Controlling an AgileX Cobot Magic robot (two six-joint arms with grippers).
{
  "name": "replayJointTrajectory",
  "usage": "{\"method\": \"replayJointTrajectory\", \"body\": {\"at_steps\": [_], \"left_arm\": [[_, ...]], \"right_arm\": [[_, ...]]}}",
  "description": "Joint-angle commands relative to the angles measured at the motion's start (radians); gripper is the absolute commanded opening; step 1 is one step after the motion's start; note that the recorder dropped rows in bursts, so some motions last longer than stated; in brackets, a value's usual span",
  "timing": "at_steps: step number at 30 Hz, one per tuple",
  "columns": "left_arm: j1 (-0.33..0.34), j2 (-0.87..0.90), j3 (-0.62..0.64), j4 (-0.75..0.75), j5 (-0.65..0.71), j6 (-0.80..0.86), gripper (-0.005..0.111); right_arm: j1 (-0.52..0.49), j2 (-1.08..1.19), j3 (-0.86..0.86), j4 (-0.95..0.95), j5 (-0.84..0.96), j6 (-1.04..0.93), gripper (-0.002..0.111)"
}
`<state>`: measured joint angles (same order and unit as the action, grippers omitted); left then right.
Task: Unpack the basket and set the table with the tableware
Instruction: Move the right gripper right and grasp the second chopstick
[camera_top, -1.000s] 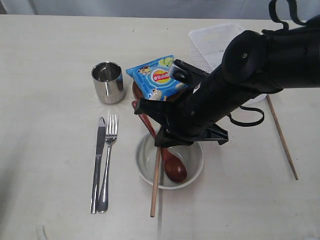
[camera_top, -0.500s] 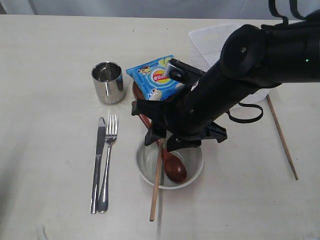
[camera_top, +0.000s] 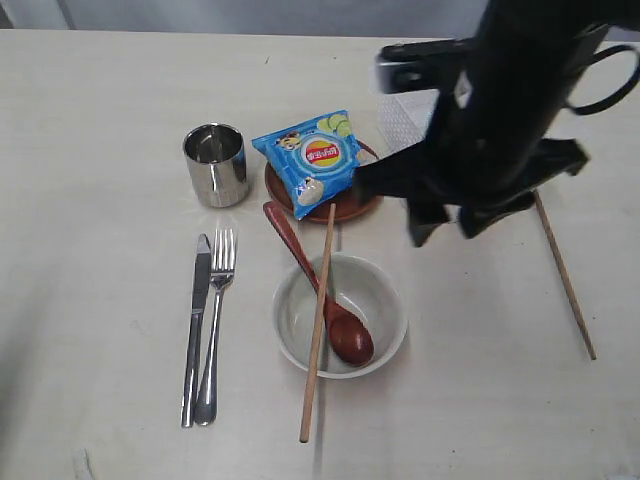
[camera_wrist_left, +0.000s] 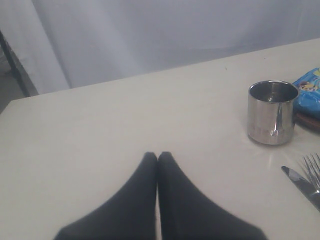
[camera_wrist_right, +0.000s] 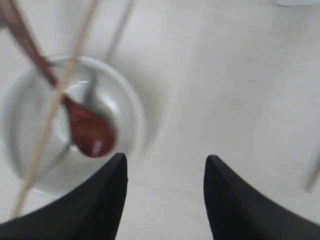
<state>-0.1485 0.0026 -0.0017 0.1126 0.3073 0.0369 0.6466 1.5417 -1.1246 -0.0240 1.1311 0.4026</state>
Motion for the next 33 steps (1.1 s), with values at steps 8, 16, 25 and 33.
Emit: {"method": "replayJointTrajectory", "body": {"at_steps": [8, 16, 25, 33], "left_arm": [[0.005, -0.003, 0.002, -0.013, -0.008, -0.003, 0.0], [0.005, -0.003, 0.002, -0.013, -0.008, -0.003, 0.0], [0.005, -0.003, 0.002, -0.013, -0.008, -0.003, 0.0], [0.005, -0.003, 0.002, -0.013, -0.008, -0.003, 0.0]], "right_arm": [[-0.464, -0.066, 0.178, -0.12, -0.149, -0.049, 0.046], [-0.493, 0.094, 0.247, -0.17, -0.378, -0.077, 0.046], [-0.493, 0.288, 0.19, -0.214, -0.45, -0.077, 0.046], [-0.493, 0.375, 0.184, -0.257, -0.457, -0.089, 0.042]]}}
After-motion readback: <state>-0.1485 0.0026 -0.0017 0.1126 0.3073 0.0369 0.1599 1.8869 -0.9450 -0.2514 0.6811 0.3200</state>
